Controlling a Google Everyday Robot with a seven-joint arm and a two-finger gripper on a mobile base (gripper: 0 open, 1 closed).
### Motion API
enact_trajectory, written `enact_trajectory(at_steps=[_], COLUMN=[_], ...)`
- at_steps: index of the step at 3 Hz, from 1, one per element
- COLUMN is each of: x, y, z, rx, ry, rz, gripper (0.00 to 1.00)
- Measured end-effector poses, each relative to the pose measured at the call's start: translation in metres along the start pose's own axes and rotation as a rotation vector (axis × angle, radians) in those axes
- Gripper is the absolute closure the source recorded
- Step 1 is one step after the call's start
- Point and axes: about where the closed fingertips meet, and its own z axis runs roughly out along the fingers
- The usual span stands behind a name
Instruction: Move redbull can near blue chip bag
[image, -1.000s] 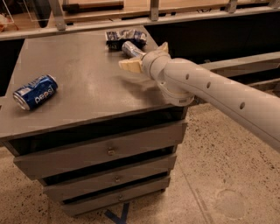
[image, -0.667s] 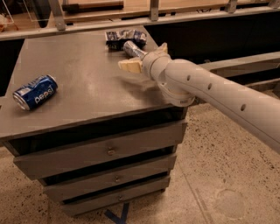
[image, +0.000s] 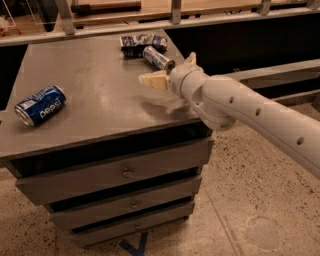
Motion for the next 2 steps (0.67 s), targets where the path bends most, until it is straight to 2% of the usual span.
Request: enact_trajectory(at_steps=[1,2], x=[0.004,0.011], y=[0.002,0.011], z=[-0.034,-0.071], rx=[0.011,0.015], ry=[0.014,0.067], rz=[0.01,0.016], gripper=[0.0,0.0])
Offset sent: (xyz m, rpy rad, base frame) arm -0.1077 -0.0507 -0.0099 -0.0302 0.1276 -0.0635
